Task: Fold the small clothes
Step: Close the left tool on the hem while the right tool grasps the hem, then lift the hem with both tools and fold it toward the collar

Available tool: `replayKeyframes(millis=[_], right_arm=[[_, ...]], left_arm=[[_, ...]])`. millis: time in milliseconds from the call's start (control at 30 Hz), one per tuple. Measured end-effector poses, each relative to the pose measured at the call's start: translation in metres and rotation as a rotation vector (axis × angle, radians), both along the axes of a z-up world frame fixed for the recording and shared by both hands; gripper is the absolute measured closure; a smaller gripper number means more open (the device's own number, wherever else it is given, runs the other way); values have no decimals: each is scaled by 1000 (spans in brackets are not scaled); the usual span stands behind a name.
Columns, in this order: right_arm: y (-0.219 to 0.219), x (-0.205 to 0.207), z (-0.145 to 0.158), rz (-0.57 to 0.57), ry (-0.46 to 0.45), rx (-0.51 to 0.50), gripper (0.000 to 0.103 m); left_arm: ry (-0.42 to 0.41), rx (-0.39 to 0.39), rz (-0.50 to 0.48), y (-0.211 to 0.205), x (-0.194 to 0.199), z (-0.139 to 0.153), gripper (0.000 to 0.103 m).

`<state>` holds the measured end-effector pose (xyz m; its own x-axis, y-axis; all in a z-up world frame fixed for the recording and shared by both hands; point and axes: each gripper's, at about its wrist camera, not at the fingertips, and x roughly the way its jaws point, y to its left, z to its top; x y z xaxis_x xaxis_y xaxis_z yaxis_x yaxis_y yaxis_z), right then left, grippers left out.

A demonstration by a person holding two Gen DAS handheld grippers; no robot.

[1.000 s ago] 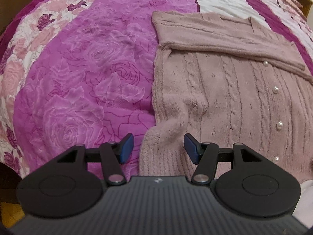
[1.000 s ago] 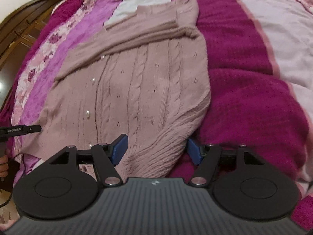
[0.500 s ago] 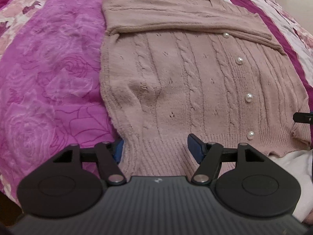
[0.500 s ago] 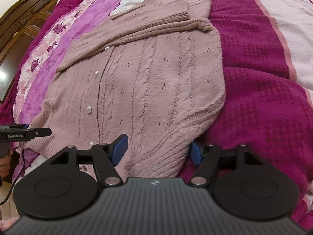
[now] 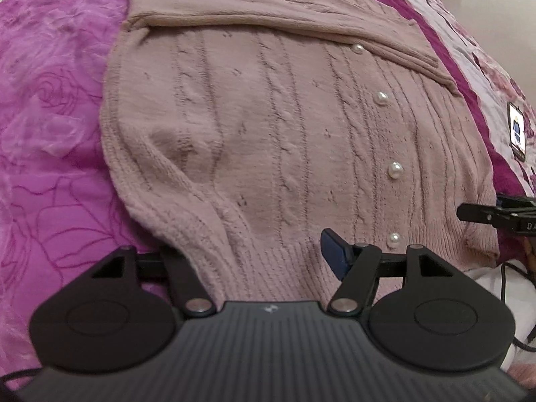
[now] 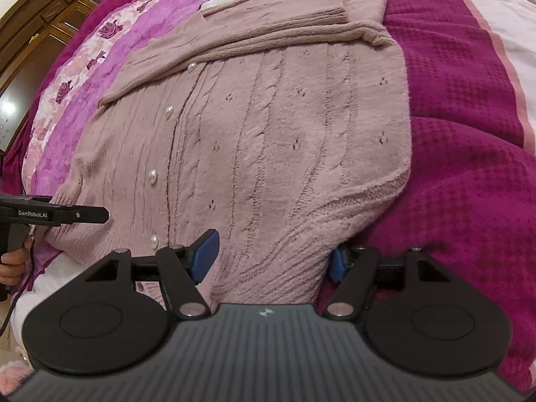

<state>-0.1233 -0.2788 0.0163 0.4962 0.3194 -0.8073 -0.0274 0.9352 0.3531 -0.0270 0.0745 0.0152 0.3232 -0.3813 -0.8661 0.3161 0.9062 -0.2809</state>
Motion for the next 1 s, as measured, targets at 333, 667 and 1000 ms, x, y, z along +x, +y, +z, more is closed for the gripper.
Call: replayKeyframes(millis=[333, 667, 1000], right_arm=[[-4, -2, -3, 5, -6, 55, 73], [-20, -9, 18, -31, -173, 189, 83], [-42, -8, 48, -92, -374, 318, 87]], left_arm=[[47, -64, 5, -4, 4, -2, 68], [-64, -259, 119, 17, 1, 28, 85], [-187, -359, 215, 24, 0, 66, 85]])
